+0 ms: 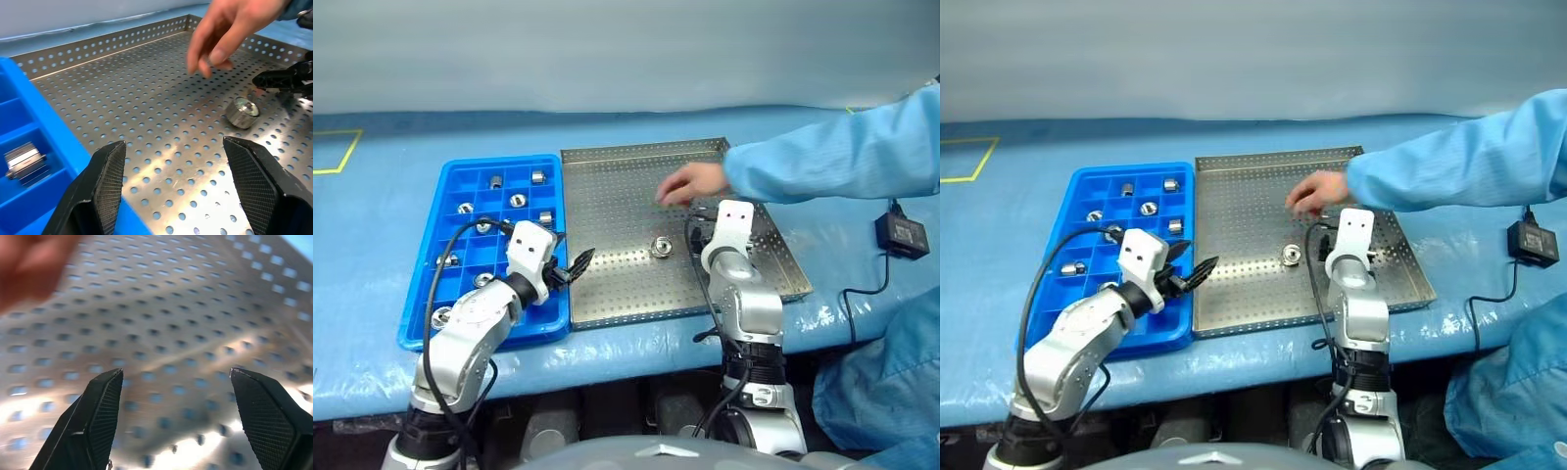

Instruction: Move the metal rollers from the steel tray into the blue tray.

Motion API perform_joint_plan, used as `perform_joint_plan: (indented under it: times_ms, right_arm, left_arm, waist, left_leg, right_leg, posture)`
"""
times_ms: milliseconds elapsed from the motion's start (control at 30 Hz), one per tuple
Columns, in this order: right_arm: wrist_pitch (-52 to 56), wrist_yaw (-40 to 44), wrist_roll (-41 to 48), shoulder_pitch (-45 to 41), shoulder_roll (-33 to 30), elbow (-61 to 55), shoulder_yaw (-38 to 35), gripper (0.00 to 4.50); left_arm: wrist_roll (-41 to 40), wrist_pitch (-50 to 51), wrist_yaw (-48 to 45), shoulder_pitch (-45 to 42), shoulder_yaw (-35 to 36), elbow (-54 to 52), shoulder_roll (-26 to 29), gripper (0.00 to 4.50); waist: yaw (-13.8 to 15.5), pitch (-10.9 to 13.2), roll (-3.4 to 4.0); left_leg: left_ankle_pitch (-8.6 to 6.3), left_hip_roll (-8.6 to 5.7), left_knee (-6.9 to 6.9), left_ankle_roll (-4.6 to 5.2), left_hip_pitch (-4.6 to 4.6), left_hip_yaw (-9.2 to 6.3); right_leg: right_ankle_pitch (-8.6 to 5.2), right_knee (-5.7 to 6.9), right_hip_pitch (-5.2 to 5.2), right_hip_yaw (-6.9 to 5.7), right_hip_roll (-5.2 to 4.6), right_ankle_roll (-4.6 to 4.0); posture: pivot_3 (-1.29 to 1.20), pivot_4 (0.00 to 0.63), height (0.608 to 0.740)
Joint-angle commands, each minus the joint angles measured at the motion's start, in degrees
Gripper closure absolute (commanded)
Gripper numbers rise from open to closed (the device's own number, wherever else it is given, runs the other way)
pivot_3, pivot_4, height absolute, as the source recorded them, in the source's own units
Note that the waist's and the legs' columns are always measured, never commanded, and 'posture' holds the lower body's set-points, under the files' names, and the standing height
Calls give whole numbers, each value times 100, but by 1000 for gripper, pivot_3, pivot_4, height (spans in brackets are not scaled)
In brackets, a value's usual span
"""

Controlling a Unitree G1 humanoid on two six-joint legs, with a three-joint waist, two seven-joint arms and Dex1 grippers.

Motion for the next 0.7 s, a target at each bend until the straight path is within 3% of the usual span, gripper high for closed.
perform_joint_plan:
  times_ms: [33, 200, 567, 700]
  right_arm:
    - [122, 708, 409, 22, -70, -508, 489, 821]
    - [177, 927, 387, 152, -261, -505, 924, 821]
    - [257, 926, 484, 272, -399, -259, 992, 821]
    - [508, 870, 552, 261, -292, -198, 905, 1686]
  left_arm:
    - [2, -13, 14, -4, 60, -360, 33, 1043]
    - [4, 4, 51, 7, 18, -408, 20, 1043]
    - [3, 43, 76, 113, 74, -497, 57, 1043]
    - [5, 52, 102, 147, 111, -523, 66, 1043]
  waist:
    - [27, 0, 0]
    - [91, 0, -1]
    - [102, 0, -1]
    - [108, -1, -2]
  left_leg:
    - [0, 0, 0, 0, -1, -1]
    - [-1, 0, 1, 1, -2, -1]
    - [0, 0, 5, 1, 0, 2]
    - [0, 0, 4, 0, -1, 1]
  right_leg:
    - [1, -1, 0, 0, -1, 1]
    - [0, -3, 2, 0, -5, -3]
    - [-5, -1, 1, -1, 0, -8]
    - [-2, -2, 1, -1, 0, -6]
  posture:
    - [54, 150, 740]
    - [67, 150, 740]
    - [82, 150, 740]
    - [91, 150, 740]
